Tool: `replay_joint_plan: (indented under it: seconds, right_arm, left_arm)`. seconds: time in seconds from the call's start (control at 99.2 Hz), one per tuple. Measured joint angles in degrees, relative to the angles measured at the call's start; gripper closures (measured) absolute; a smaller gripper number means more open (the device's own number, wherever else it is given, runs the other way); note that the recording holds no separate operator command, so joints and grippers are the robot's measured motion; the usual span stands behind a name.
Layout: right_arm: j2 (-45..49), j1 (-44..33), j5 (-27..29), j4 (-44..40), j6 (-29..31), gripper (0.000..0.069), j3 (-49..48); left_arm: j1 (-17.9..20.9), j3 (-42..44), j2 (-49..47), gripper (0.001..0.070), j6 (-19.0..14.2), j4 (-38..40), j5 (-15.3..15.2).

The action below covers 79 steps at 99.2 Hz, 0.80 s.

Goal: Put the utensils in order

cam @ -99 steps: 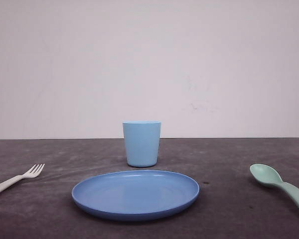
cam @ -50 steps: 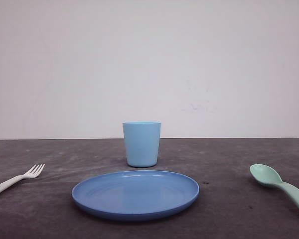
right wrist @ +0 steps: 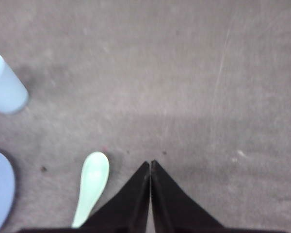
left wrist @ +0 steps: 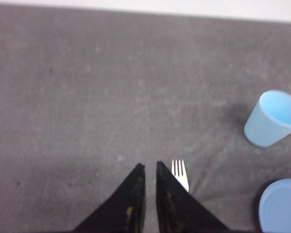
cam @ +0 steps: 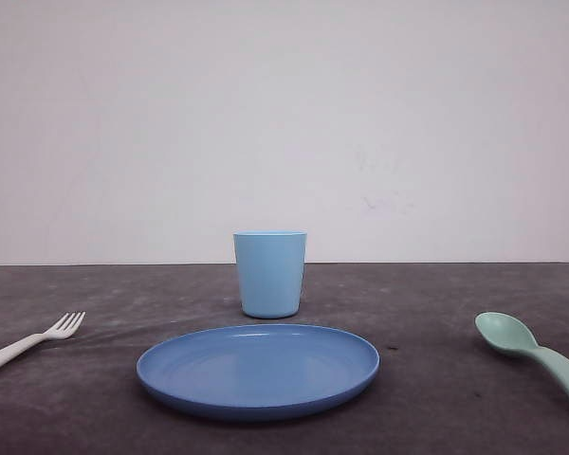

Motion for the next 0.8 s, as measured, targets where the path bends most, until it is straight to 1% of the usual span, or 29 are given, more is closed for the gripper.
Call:
replay_joint_plan:
  seconds: [0.081,0.192,0.383,0.434,0.484,0.524,0.645,0.655,0.686,0.746,0.796]
  right_arm:
    - [2.84,0.0,1.16,-0.15,-0.59,0.0687,0.0]
    - [5.35,0.0,1.27,-0.24,-1.27,0.0687,0.0]
    - [6.71,0.0,1.27,-0.61,-2.32,0.0687,0.0]
    - [6.69,0.0,1.27,-0.61,-2.36,0.0671,0.0]
    - [6.69,0.0,1.27,-0.61,-2.36,0.0613,0.0]
    - [6.69,0.0,1.29,-0.61,-2.36,0.0542,0.0]
    - [6.69,0.0,1.27,-0.61,-2.36,0.0298,0.0]
    - [6.69,0.0,1.27,-0.61,-2.36,0.028,0.0]
    - [6.69,0.0,1.27,-0.61,-2.36,0.0224,0.0]
    - [6.69,0.0,1.27,-0.61,-2.36,0.0143,0.0]
    - [6.69,0.0,1.27,-0.61,-2.36,0.008,0.0]
  left_arm:
    - [0.0,0.0,1.2,0.0695,0.42,-0.04,0.0]
    - [0.0,0.0,2.23,0.0695,0.57,-0.5,0.0]
    - [0.0,0.0,2.69,0.0695,0.57,-1.49,0.0]
    - [0.0,0.0,2.69,0.0691,0.57,-1.51,0.0]
    - [0.0,0.0,2.69,0.0661,0.57,-1.51,0.0]
    - [0.0,0.0,2.69,0.0609,0.57,-1.51,0.0]
    - [0.0,0.0,2.69,0.038,0.57,-1.51,0.04]
    - [0.0,0.0,2.69,0.0372,0.57,-1.51,0.09]
    - [0.0,0.0,2.69,0.0319,0.57,-1.51,0.15]
    - [0.0,0.0,2.75,0.0249,0.57,-1.49,0.57]
    - [0.0,0.0,3.08,0.0216,0.55,-1.49,1.22]
